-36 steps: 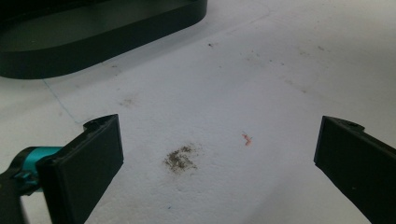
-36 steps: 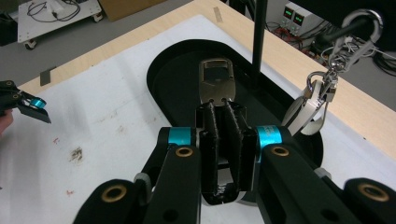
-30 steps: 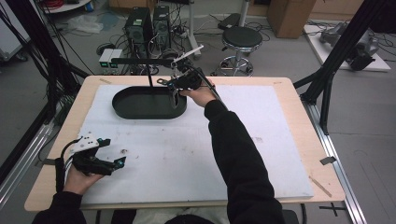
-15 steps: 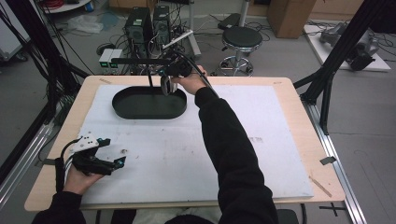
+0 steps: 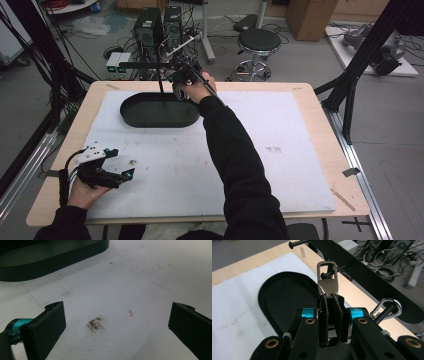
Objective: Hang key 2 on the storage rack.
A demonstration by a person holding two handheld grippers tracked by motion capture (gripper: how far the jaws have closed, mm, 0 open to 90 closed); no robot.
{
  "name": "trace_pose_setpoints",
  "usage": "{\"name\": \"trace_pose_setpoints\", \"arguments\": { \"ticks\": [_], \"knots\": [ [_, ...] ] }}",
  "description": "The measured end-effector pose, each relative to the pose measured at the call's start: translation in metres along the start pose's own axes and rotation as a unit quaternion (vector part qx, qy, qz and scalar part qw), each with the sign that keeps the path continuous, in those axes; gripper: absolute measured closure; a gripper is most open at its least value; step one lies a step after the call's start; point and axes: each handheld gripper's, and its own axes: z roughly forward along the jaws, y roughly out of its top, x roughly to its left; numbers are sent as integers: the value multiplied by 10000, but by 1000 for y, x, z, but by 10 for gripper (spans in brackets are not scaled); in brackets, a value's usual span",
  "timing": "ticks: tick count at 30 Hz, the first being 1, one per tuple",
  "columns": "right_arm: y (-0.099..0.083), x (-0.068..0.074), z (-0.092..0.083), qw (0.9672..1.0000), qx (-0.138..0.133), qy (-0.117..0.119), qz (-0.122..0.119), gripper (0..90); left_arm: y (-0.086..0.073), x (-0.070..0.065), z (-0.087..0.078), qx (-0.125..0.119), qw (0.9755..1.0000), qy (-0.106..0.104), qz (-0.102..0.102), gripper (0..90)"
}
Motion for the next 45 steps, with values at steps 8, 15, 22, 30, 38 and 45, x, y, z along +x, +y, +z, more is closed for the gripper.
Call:
{"name": "trace_pose_setpoints", "arguments": {
  "ticks": [8,15,22,30,38,45],
  "knots": [
    [-1,6,8,9995,118,-279,-97,833,0,1,0,-6,10000,9,-11,17],
    [-1,9,16,9991,124,-402,-46,826,0,1,1,-3,10000,4,-12,17],
    [-1,11,18,9984,92,-557,-17,826,0,1,2,0,10000,-3,-17,17],
    [-3,10,29,9974,74,-656,283,819,0,1,1,-17,10000,7,-9,18],
    [-7,17,32,9998,142,147,-16,422,0,1,1,2,10000,-14,-11,17],
    [-37,15,25,9993,336,171,-24,95,0,0,1,5,10000,1,12,17]
  ]
}}
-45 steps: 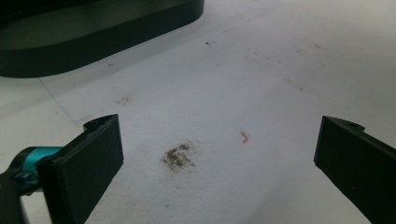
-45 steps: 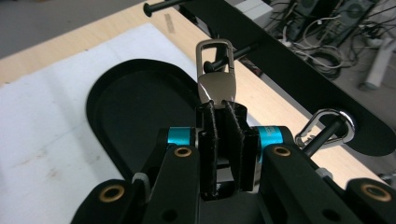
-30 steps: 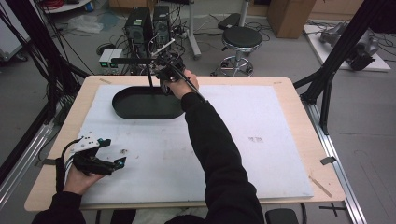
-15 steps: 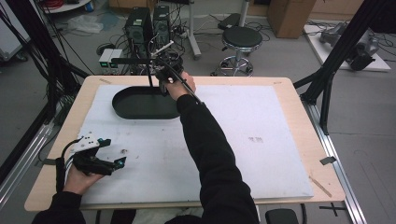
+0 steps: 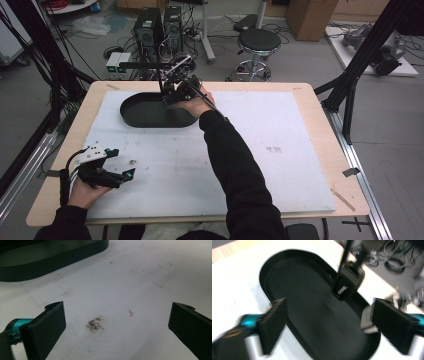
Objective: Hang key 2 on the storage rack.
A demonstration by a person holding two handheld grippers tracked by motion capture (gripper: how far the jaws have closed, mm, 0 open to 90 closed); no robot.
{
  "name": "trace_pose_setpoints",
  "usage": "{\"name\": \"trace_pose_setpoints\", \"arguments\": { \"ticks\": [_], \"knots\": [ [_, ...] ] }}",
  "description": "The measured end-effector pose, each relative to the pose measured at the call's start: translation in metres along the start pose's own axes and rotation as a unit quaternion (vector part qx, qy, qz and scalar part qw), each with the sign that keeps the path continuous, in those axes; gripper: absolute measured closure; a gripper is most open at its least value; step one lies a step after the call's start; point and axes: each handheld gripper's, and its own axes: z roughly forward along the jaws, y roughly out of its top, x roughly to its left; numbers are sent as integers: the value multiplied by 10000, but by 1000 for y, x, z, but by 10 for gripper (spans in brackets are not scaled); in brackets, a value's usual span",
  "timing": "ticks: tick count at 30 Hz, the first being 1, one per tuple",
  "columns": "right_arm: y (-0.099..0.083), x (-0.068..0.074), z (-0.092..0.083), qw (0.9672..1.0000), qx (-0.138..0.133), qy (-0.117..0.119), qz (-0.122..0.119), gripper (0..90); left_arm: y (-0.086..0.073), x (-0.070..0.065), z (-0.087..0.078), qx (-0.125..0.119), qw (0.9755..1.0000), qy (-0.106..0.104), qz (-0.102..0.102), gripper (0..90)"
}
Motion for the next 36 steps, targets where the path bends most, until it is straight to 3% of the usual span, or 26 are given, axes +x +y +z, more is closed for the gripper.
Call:
{"name": "trace_pose_setpoints", "arguments": {
  "ticks": [3,4,6,9,14,24,36],
  "knots": [
    [-8,-7,-3,9999,16,69,111,78,0,0,0,-2,10000,6,-11,17],
    [-16,-15,-7,9998,5,-15,180,7,0,0,0,2,10000,2,-26,18],
    [-20,-19,-10,9998,-45,-4,195,7,0,1,0,1,10000,3,-26,17],
    [-31,-31,-20,9989,-203,103,410,7,0,1,0,4,10000,5,-26,17],
    [-53,-48,-40,9977,-320,-26,592,8,0,0,0,-2,10000,16,-32,17],
    [-86,-66,-70,9961,-388,-242,749,8,0,-1,0,-5,10000,29,-30,17],
    [-115,-73,-92,9946,-464,-332,864,8,1,0,1,5,10000,36,-23,17]
  ]
}}
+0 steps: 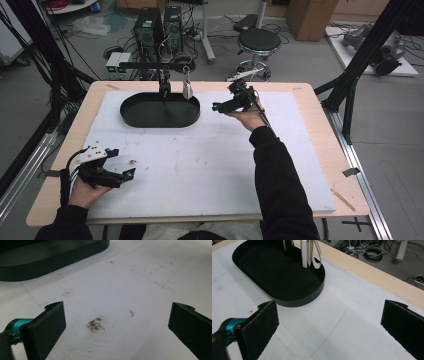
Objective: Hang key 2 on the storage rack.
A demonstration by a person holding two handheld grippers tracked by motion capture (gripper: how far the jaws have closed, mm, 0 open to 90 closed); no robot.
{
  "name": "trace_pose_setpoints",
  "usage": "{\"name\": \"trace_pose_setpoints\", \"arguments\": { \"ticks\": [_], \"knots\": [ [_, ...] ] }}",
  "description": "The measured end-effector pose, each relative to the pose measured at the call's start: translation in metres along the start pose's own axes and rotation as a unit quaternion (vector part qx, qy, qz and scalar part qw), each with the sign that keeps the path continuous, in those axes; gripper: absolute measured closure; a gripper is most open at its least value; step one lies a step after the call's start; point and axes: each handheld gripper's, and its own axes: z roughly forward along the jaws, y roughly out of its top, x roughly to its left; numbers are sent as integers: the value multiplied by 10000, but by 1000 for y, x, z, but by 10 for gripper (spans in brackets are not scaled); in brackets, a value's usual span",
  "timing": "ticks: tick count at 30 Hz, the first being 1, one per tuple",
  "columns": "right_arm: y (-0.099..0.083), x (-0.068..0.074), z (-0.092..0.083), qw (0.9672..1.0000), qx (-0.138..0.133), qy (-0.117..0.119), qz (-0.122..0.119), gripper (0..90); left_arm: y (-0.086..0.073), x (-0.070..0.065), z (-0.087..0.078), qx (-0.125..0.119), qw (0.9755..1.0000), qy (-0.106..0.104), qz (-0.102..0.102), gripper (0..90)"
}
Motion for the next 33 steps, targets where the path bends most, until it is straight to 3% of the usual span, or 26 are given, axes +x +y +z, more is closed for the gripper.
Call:
{"name": "trace_pose_setpoints", "arguments": {
  "ticks": [16,24,27,28,33],
  "knots": [
    [-37,-15,-23,9997,-80,-11,225,8,0,0,0,13,10000,12,0,17],
    [-61,-15,-33,9995,-70,84,297,8,0,0,0,30,10000,21,-4,17],
    [-67,-16,-34,9996,-9,48,269,8,0,0,0,30,10000,19,-4,17],
    [-69,-16,-35,9996,128,4,233,8,0,0,0,39,10000,22,-5,17],
    [-76,-11,-40,9998,82,-9,201,8,0,-1,0,49,10000,24,-2,17]
  ]
}}
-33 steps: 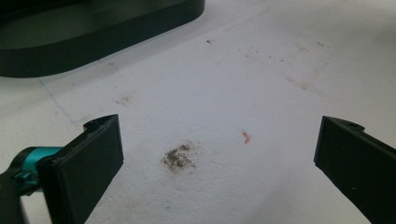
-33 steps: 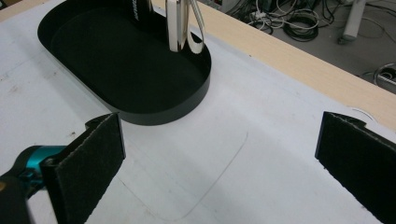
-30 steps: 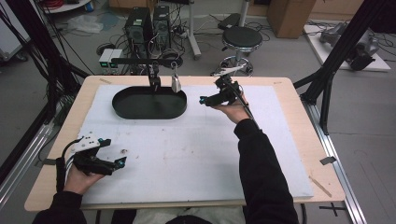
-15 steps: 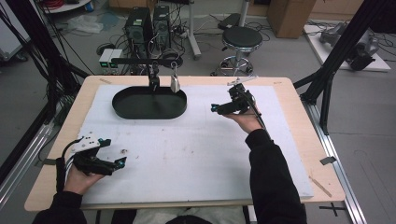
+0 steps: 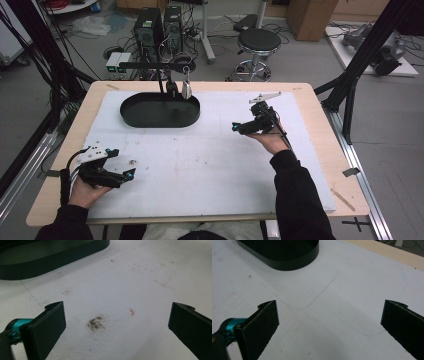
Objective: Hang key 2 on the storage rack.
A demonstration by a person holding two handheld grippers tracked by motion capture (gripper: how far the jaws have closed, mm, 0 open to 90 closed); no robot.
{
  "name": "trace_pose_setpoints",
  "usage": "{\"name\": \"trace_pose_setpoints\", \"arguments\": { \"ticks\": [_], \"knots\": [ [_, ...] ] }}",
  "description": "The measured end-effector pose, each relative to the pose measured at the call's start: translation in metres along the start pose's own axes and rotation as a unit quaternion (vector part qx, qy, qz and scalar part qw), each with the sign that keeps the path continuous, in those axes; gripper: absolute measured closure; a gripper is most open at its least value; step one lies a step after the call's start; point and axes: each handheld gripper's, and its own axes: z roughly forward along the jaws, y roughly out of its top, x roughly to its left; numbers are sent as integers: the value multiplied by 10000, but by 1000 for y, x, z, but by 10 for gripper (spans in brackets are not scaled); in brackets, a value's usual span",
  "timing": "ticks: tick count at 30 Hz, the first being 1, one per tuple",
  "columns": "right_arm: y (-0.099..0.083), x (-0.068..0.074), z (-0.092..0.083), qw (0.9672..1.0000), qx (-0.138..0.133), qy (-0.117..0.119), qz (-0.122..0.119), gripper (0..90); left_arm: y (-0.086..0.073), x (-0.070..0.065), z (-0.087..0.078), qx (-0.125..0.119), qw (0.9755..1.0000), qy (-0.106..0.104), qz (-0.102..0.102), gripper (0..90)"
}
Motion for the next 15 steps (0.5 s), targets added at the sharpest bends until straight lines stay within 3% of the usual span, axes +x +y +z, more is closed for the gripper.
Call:
{"name": "trace_pose_setpoints", "arguments": {
  "ticks": [4,15],
  "knots": [
    [-10,2,-3,10000,12,-47,-79,8,0,0,0,7,10000,-2,1,17],
    [-42,-5,-20,9998,-38,-158,125,8,0,0,1,56,10000,30,-7,17]
  ]
}}
